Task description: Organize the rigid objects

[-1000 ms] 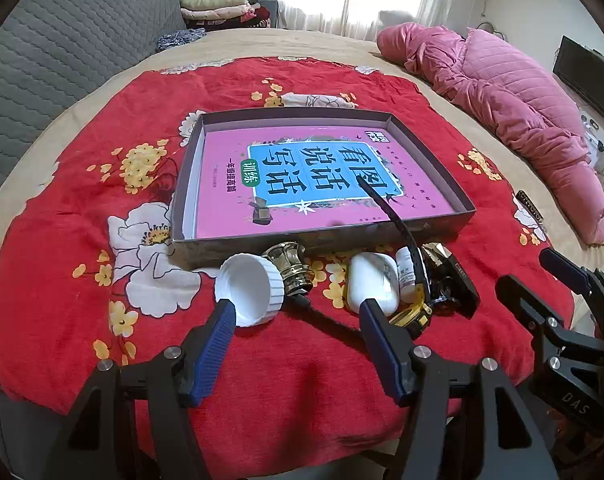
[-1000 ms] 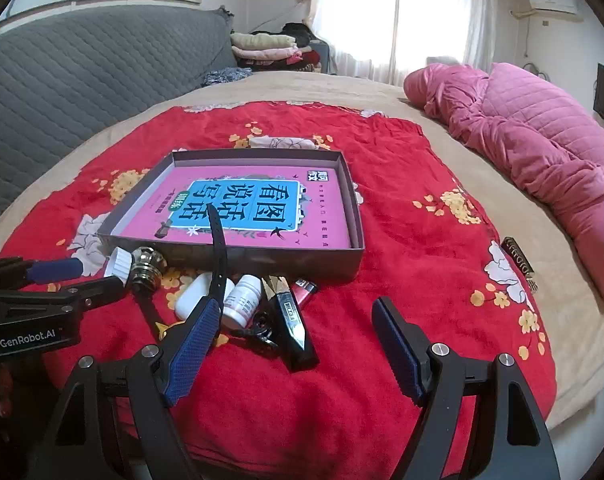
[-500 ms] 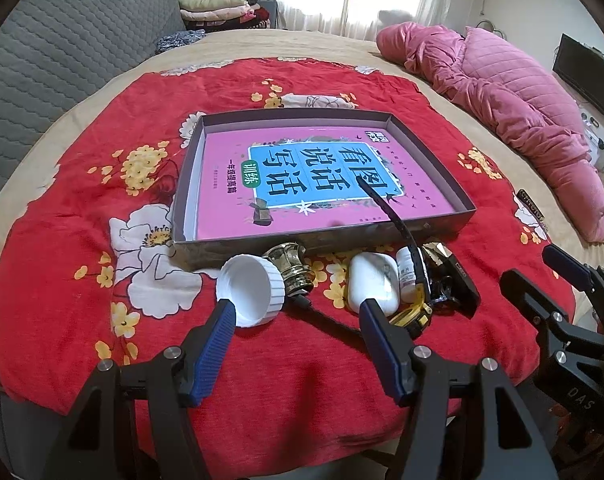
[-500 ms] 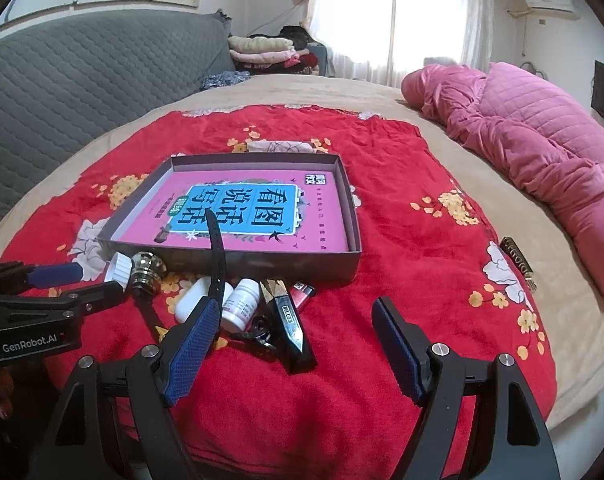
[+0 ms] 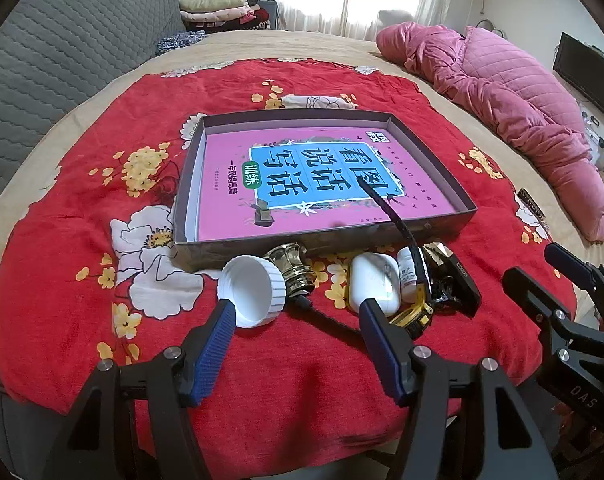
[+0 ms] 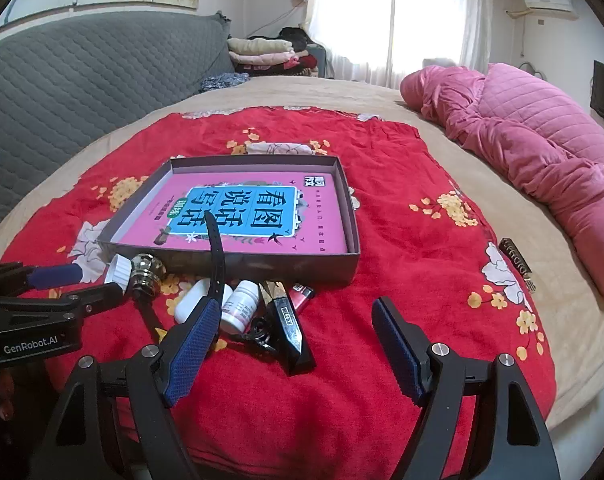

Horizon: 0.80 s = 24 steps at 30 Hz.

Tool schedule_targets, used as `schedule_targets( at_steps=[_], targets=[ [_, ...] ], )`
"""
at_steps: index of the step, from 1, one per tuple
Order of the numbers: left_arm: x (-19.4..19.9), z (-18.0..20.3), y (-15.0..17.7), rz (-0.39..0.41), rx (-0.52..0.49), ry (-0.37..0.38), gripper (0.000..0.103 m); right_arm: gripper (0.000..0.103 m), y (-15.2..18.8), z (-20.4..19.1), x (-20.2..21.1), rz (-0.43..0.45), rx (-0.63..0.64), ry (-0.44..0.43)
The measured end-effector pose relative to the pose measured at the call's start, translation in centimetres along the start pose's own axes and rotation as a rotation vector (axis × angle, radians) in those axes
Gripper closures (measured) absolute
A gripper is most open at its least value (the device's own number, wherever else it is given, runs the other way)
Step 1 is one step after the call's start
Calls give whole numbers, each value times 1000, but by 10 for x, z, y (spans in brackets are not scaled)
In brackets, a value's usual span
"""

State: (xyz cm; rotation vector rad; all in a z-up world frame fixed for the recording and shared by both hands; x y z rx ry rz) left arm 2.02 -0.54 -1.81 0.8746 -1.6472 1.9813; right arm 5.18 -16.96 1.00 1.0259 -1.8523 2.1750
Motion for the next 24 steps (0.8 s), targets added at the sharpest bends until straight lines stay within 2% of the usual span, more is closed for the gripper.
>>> schedule_targets(
  at_steps=[24],
  targets=[
    [1,-3,2,-3,5,-1,39,23,0,3,0,-1,-13,-1]
  ],
)
Point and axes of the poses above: each gripper's, at about its wrist camera, not at the fingertips, and x roughly against the way its jaws point, z to its right, y to its underside, the point moved 4 cm from there along -x, roughly the way its jaws point, and after that the axes turned 11 degrees about z, right-handed, at the moved point
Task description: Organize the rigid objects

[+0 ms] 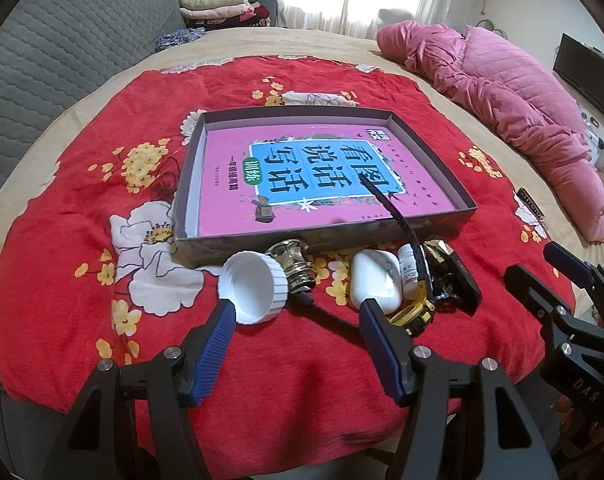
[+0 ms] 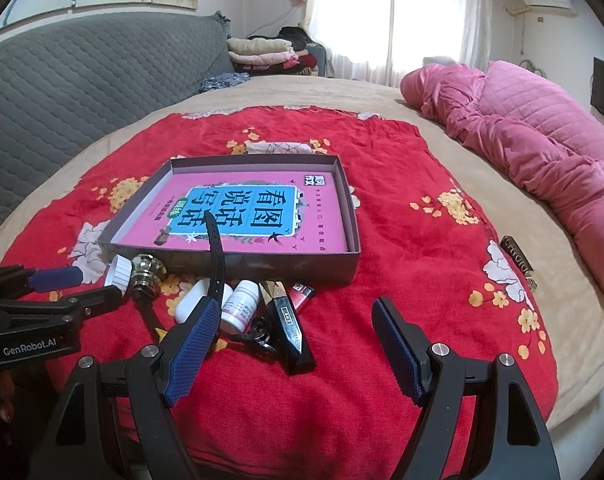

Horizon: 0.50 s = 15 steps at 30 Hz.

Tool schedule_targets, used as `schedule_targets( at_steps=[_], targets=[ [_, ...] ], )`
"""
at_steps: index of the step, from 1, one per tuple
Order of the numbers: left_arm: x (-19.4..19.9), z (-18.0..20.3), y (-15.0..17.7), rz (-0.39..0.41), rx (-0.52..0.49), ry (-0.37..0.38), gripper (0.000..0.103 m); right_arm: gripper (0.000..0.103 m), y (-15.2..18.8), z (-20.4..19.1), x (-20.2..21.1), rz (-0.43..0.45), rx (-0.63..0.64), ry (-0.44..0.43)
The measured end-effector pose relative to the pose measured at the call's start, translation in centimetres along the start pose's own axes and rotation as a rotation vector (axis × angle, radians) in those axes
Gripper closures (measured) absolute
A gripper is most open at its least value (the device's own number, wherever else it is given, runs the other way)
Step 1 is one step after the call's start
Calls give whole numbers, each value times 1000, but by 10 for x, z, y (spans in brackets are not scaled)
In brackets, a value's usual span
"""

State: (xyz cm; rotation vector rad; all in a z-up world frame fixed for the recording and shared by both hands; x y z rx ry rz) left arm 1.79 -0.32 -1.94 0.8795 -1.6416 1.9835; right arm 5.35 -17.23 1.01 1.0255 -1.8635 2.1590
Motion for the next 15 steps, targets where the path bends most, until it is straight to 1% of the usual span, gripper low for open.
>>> schedule_targets(
  at_steps=[10,15],
  targets=[
    [3,-31,5,-16,76,-33,39,23,0,17,2,8,-51,18],
    [0,-38,6,-23,86,-49,39,23,1,21,1,2,-58,23]
  ],
)
Point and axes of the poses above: each gripper's, at about its wrist camera, not at the fingertips, and x roughly against the way its jaws point, z to its right, y to its underside, the point moved 4 cm from there along -x, roughly the way its jaws point, and after that the axes turned 11 degrees about z, right-handed, at the moved point
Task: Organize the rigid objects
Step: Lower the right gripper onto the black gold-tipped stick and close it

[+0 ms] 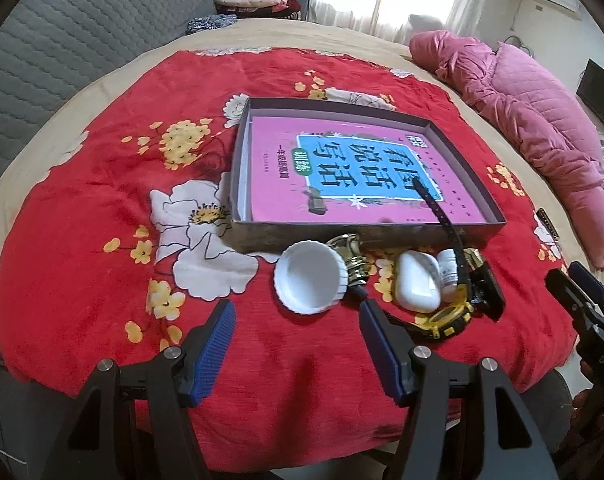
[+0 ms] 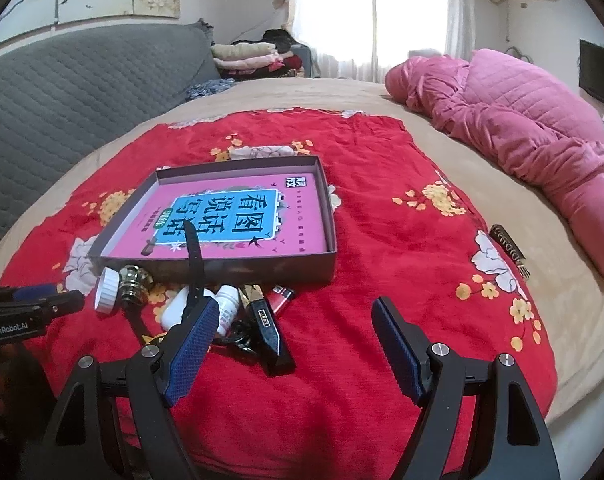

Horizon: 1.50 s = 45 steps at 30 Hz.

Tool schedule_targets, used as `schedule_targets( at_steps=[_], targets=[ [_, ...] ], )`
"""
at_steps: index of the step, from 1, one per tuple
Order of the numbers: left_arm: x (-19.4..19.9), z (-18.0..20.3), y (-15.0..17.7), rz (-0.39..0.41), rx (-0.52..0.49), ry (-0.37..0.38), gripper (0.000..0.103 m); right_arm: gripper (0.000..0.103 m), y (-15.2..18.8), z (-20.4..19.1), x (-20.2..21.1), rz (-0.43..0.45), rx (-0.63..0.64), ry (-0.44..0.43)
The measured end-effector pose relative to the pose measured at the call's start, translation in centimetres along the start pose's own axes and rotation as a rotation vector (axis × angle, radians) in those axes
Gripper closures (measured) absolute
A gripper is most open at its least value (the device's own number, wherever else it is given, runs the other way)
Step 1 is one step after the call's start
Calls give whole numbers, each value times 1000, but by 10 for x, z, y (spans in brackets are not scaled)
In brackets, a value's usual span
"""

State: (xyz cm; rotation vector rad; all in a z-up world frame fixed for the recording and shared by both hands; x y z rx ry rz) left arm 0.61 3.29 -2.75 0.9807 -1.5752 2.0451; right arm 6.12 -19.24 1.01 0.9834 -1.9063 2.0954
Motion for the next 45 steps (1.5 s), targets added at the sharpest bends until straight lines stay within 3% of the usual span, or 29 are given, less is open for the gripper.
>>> schedule_targets(
  at_steps=[21,36,39,45],
  targets=[
    [-28,-3,15,-80,-1,33,39,23,38,6,-40,-221,-7,2],
    [-42,-6,17,-100,9,40,39,25,41,5,-74,-218,74,-1],
    [-46,-8,14,-97,16,38,39,33,43,4,-80,-224,70,-23],
    [-53,-11,10,-94,36,49,39,64,45,-1,-92,-219,90,-78]
  ],
)
Point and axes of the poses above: each gripper's, at about its wrist camera, not at the fingertips, and x roughly against the way its jaws point, z to its right, y to its underside, the point moved 4 cm from there along -x, roughly the way its jaws point, and after that the axes turned 11 degrees about z, right-handed, at the moved point
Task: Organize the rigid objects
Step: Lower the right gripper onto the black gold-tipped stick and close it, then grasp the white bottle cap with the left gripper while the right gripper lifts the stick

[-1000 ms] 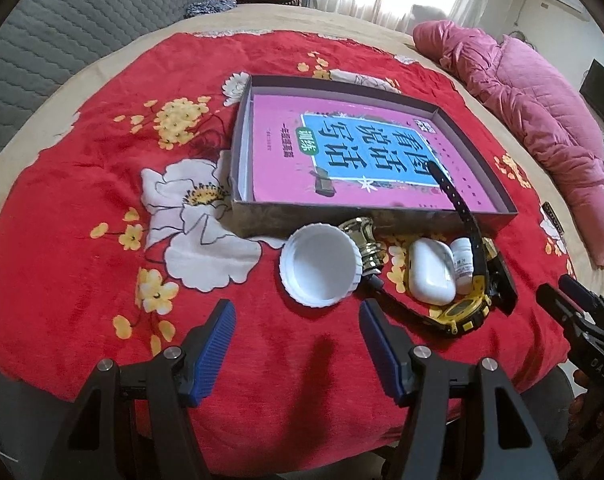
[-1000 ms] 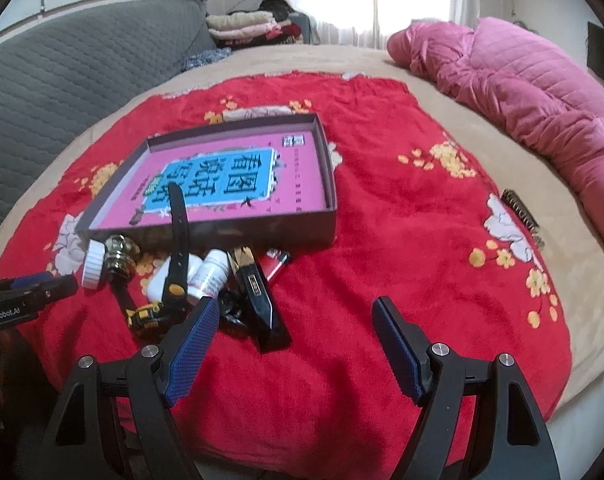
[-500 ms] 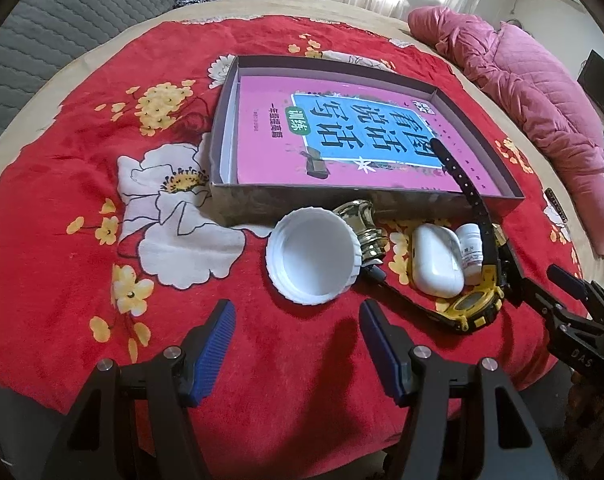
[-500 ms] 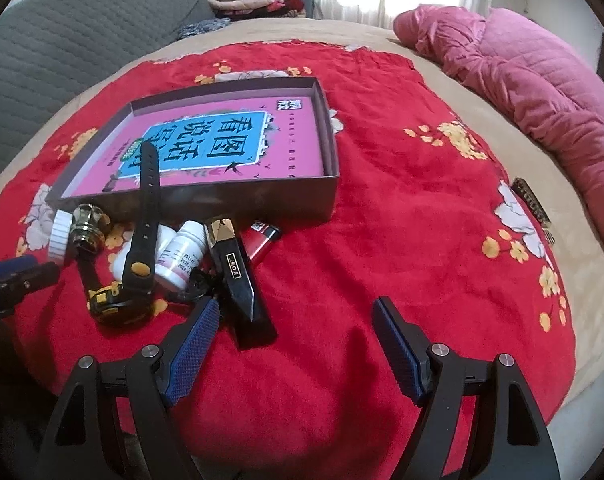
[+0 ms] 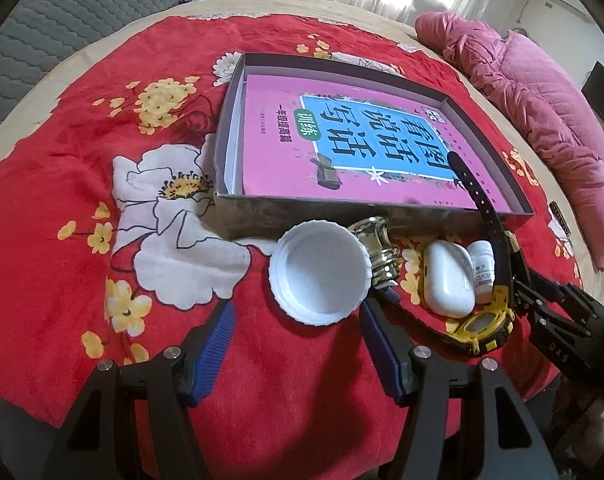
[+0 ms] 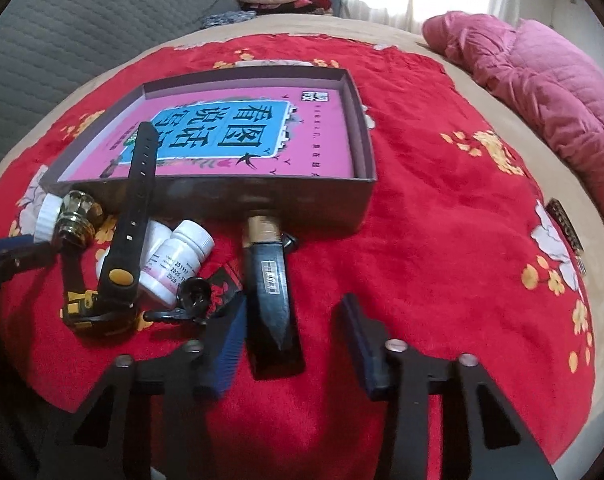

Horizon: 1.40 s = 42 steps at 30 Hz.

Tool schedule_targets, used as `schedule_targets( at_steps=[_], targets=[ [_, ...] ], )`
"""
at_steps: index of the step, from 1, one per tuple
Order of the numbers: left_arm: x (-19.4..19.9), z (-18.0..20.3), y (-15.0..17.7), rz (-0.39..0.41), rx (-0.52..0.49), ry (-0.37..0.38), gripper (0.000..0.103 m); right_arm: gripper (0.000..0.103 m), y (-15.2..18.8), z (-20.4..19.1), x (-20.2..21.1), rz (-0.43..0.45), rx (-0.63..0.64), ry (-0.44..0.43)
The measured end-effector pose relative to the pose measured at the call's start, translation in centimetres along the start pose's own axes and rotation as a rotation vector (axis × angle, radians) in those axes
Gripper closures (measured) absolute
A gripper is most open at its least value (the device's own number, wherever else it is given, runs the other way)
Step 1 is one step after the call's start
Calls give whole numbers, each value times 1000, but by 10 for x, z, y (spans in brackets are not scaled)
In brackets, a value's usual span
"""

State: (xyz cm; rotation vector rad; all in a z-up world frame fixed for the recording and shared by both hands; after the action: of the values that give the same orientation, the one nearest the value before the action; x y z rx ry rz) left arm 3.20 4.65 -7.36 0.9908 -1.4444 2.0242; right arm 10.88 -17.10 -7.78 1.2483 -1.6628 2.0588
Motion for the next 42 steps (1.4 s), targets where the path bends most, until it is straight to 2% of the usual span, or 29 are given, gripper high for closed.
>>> schedule_targets(
  at_steps=[2,3,8,16,25,27,30,34,39,42],
  targets=[
    [-2,-1,-1,-3,6,8,39,76,-1,1,-3,2,-24,-26],
    [-3,-2,-1,-3,10,12,39,78,-1,4,-4,1,-39,-41],
    [-8,-7,-5,2,53,46,39,79,-1,9,-7,9,-86,-83],
    [-18,-19,-17,6,148,151,39,79,-1,7,-7,15,-75,-74],
    [-30,-23,-24,-15,146,273,39,79,0,7,-7,15,-66,-64],
    [-33,-23,-25,-21,150,300,41,79,0,7,-8,16,-64,-62],
    [-34,-23,-26,-31,163,339,50,79,0,6,-8,18,-60,-58],
    [-32,-20,-26,-21,156,330,51,79,0,7,-7,27,-64,-57],
    [-26,-10,-25,11,74,269,51,80,0,7,-4,36,-69,-63],
    [-25,-12,-25,14,68,263,52,80,0,7,-1,44,-71,-64]
  ],
)
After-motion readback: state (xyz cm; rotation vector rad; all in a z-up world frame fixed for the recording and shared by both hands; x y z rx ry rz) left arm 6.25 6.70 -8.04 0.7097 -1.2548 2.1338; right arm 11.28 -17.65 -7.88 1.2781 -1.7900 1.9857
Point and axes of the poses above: each gripper's, at about its wrist camera, not at the fingertips, and x roughly against the way its jaws point, z to its right, y to its underside, the point moved 4 cm from there along -x, roughly the way its jaws point, and after that the axes turned 11 degrees about z, right-handed, at the moved point
